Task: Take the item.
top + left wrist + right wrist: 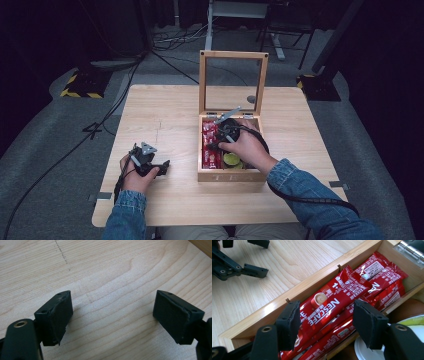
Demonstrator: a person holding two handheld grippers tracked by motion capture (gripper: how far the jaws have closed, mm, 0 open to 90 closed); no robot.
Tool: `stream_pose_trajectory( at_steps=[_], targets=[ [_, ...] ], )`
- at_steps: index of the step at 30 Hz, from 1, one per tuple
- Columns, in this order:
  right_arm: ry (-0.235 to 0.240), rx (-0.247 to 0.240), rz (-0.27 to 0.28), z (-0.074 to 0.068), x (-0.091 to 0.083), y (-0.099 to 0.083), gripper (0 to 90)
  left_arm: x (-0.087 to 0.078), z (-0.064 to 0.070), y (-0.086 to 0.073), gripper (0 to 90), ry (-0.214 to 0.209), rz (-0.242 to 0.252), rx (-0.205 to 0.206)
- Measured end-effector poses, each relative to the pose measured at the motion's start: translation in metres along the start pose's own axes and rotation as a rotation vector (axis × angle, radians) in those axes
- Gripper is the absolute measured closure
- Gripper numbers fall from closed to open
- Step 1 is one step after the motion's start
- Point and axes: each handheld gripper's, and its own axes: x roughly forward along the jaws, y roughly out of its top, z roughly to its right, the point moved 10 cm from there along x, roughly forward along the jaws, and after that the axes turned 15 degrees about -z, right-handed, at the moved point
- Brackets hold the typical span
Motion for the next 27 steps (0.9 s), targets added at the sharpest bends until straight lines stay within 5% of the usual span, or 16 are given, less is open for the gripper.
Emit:
stream_pose_trajectory(
  at_steps=[17, 27],
  targets=[
    [-0.012, 0.012, -0.040, -0.004, 0.013, 0.000, 39.3, 0.000, 0.000, 0.000, 16.6, 0.000, 0.000, 0.000],
    [0.001, -0.002, -0.046, -0.012, 0.013, -0.003, 61.6, 0.000, 0.000, 0.000, 16.6, 0.000, 0.000, 0.000]
  ],
)
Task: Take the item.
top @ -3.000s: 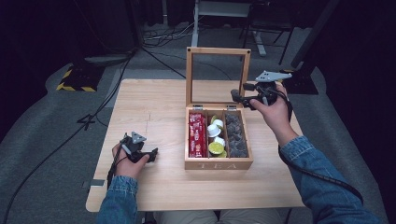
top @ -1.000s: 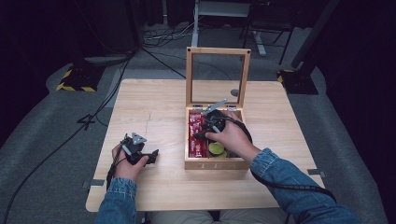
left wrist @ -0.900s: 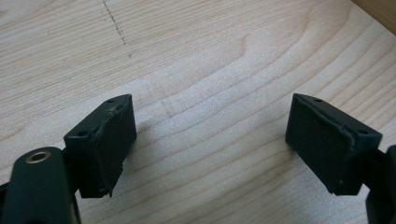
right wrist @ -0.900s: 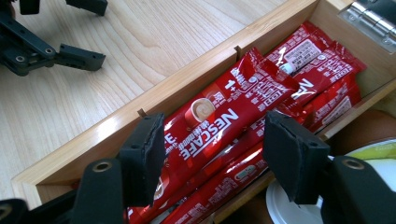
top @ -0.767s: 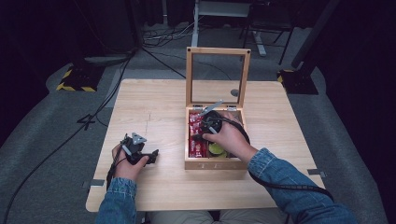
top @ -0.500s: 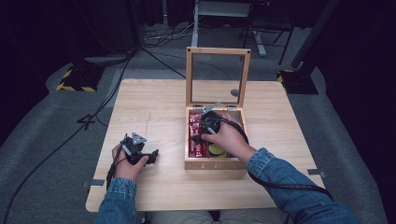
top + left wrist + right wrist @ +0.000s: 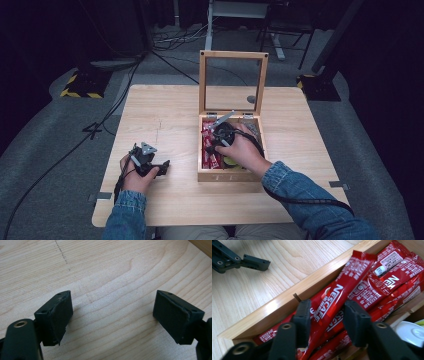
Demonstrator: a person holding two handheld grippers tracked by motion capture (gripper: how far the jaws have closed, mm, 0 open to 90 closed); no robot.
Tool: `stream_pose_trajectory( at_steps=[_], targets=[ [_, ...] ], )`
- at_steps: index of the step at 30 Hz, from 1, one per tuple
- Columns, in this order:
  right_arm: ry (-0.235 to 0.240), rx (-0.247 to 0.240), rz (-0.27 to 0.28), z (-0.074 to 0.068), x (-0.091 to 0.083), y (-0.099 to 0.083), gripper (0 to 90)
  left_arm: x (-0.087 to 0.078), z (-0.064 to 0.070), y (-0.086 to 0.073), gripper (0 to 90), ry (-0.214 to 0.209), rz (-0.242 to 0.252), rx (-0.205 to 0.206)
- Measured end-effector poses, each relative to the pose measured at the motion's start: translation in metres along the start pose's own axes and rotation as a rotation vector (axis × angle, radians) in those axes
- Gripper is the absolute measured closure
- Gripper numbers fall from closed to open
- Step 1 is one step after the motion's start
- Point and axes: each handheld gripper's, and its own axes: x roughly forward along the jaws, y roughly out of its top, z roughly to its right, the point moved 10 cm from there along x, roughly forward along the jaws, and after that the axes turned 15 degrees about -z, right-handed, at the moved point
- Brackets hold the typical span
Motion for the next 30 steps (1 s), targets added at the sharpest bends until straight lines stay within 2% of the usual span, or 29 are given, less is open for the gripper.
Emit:
stream_pose_trajectory(
  at_steps=[4, 8, 13, 18, 30],
  targets=[
    [0.026, 0.022, 0.017, -0.004, -0.002, 0.002, 73.5, 0.000, 0.000, 0.000, 16.6, 0.000, 0.000, 0.000],
    [0.104, 0.055, 0.046, -0.013, -0.006, 0.005, 81.4, 0.000, 0.000, 0.000, 16.6, 0.000, 0.000, 0.000],
    [0.128, 0.048, 0.085, -0.022, -0.016, 0.012, 83.1, 0.000, 0.000, 0.000, 16.6, 0.000, 0.000, 0.000],
    [0.136, 0.046, 0.128, -0.024, -0.028, 0.017, 83.3, 0.000, 0.000, 0.000, 16.6, 0.000, 0.000, 0.000],
    [0.136, 0.035, 0.256, -0.017, -0.071, 0.025, 83.2, 0.000, 0.000, 0.000, 16.6, 0.000, 0.000, 0.000]
  ],
)
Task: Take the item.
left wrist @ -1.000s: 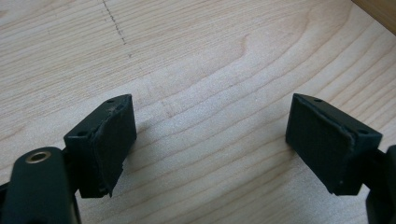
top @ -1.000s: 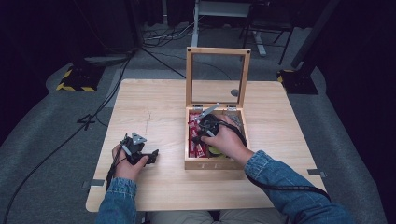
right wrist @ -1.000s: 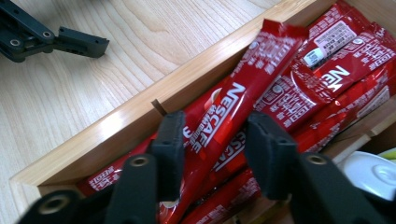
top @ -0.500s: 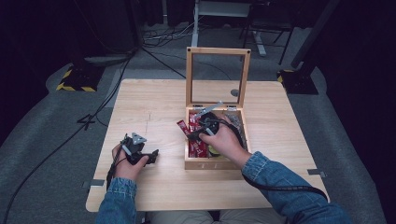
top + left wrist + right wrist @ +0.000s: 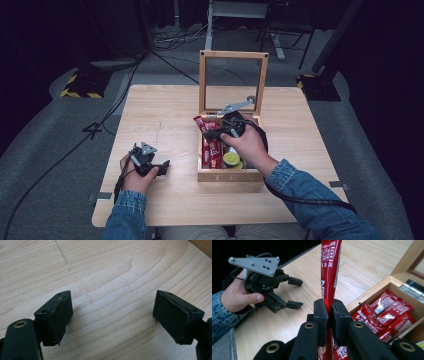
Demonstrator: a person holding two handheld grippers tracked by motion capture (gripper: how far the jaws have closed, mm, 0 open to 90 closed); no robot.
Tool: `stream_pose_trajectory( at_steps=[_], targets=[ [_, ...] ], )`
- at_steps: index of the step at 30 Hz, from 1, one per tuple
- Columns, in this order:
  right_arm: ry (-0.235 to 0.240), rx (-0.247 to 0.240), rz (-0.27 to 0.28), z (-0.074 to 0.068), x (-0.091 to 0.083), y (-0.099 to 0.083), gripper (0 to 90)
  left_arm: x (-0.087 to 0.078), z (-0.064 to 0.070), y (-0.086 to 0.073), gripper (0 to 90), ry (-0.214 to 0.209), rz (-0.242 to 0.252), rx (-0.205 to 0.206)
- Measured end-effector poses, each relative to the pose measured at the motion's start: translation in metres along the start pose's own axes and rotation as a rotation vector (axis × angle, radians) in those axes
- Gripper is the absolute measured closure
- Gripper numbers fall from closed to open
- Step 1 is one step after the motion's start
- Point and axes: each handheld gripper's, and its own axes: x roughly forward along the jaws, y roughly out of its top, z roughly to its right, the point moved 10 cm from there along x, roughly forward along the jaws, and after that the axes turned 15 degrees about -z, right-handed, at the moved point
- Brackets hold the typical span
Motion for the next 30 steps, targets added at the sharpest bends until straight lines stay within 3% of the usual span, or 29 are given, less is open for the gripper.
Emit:
stream_pose_trajectory(
  at_steps=[18, 30],
  targets=[
    [-0.059, 0.000, 0.078, 0.019, -0.048, -0.004, 83.1, 0.000, 0.000, 0.001, 16.5, -0.009, 0.001, 0.010],
    [-0.130, 0.029, 0.102, 0.047, -0.085, -0.021, 83.2, 0.002, -0.001, 0.002, 14.8, -0.009, -0.001, 0.016]
  ],
)
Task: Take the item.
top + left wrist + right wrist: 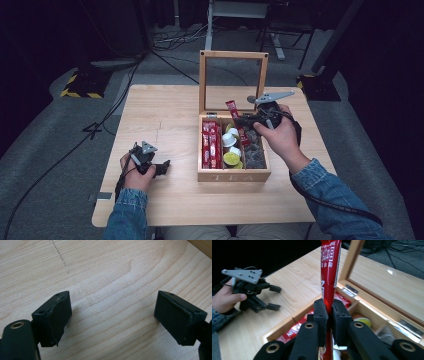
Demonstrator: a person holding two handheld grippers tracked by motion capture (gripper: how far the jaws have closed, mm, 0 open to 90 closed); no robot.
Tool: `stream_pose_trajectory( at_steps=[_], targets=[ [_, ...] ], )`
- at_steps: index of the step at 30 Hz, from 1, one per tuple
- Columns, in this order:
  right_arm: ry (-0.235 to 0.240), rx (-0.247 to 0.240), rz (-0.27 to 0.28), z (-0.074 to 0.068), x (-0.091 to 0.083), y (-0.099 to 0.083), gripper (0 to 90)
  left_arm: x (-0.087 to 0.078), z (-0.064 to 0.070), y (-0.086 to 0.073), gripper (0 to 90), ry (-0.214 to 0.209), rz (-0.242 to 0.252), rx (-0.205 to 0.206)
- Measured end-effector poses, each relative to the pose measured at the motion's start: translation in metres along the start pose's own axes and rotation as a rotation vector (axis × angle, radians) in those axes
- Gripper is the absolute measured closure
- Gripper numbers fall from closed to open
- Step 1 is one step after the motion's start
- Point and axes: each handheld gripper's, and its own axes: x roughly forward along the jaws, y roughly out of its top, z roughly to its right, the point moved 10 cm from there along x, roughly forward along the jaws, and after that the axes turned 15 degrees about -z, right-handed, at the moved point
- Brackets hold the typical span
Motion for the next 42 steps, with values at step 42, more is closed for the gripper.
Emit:
stream_pose_trajectory(
  at_steps=[42],
  targets=[
    [-0.224, 0.238, 0.040, 0.143, -0.065, -0.064, 82.8, 0.000, -0.001, 0.000, 14.9, 0.002, -0.001, -0.001]
  ],
)
